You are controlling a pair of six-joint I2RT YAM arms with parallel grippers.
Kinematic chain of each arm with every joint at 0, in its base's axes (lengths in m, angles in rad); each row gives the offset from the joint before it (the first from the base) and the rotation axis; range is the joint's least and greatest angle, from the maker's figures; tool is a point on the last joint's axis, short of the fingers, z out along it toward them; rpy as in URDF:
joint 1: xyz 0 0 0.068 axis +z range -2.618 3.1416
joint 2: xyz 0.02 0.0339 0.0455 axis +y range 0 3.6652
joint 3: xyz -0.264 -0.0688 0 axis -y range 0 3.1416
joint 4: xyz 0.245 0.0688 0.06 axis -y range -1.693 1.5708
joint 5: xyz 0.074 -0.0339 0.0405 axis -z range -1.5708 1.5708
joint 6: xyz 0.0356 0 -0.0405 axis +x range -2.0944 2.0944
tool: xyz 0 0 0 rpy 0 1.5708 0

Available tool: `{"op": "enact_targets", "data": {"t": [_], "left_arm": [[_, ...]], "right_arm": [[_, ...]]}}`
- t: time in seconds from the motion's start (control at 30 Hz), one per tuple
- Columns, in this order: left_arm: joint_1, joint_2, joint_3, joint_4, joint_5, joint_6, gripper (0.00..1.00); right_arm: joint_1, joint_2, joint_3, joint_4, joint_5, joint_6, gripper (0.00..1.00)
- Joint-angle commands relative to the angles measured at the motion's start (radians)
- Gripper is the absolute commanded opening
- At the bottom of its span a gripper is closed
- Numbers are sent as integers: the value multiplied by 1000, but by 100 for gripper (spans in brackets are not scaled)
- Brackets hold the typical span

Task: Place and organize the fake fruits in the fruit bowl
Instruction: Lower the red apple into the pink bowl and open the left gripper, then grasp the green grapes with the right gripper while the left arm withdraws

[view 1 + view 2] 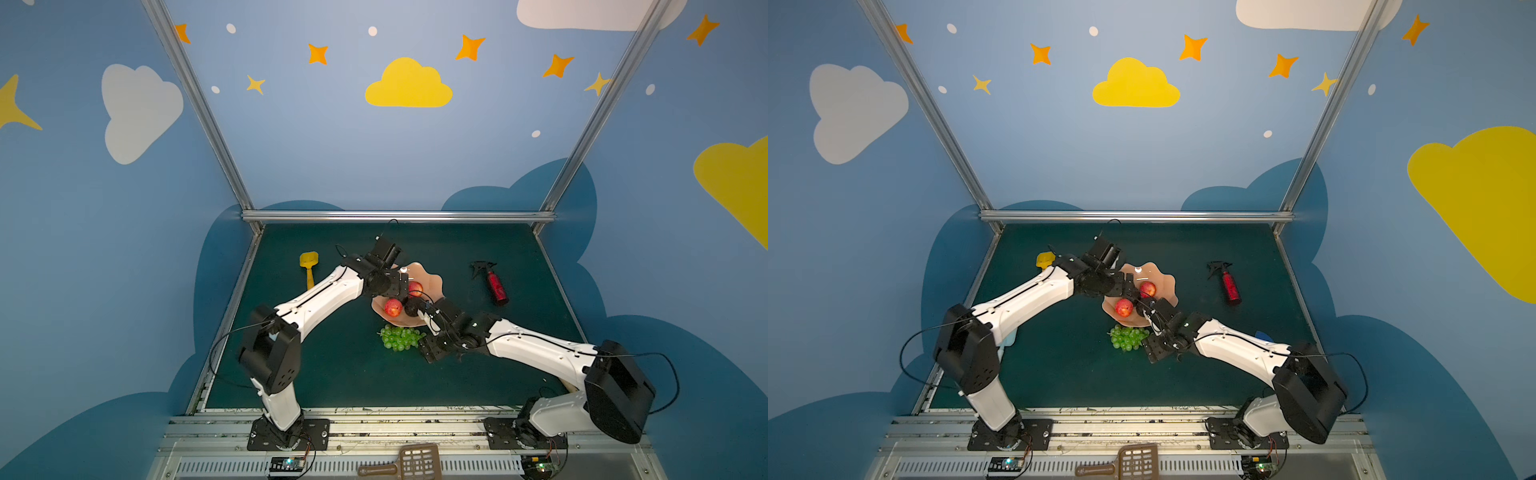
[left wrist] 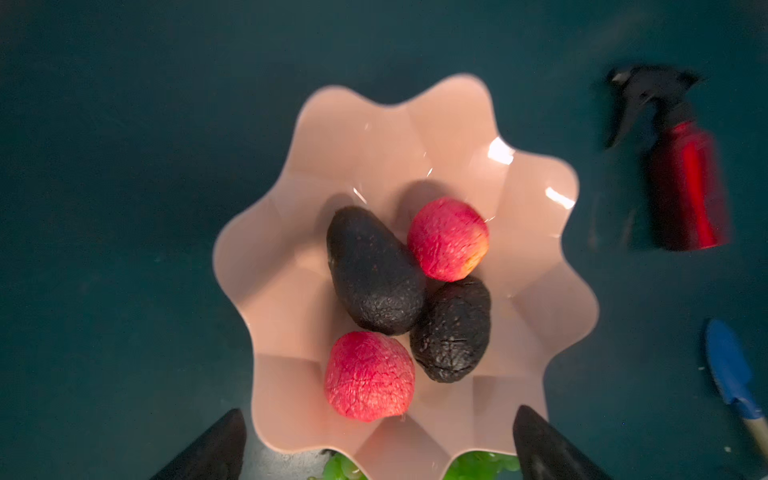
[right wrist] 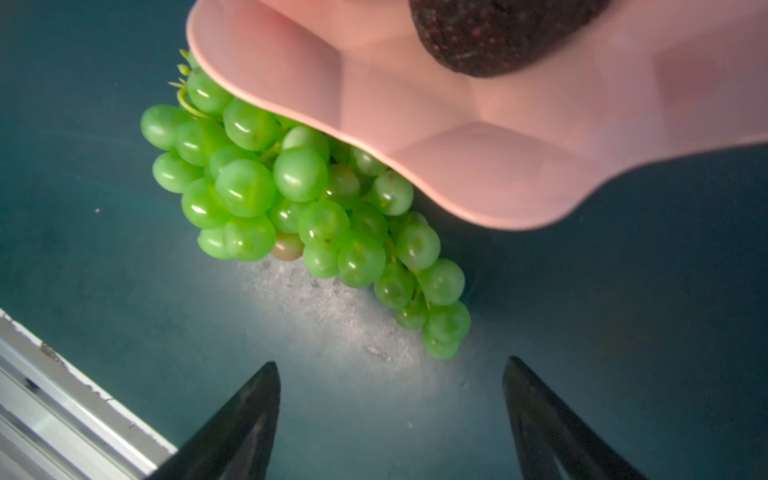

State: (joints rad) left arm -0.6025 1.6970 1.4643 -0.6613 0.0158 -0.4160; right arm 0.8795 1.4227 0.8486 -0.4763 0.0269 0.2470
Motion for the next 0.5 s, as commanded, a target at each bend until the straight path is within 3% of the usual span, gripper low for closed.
{"op": "enact_targets", "data": {"t": [0.0,0.27,0.47], "left_arm": [[45,-113,-36,3,-77,-32,100],[215,-437,-258,90,-57,-88,100],[363,-564,-350,60,20,-102,99]], "right_arm": [[-19,17,23,66,-45,-102,85],[-57,101,25,197,-132,-175,85],[-43,226,105,181,-176,-189,84]]}}
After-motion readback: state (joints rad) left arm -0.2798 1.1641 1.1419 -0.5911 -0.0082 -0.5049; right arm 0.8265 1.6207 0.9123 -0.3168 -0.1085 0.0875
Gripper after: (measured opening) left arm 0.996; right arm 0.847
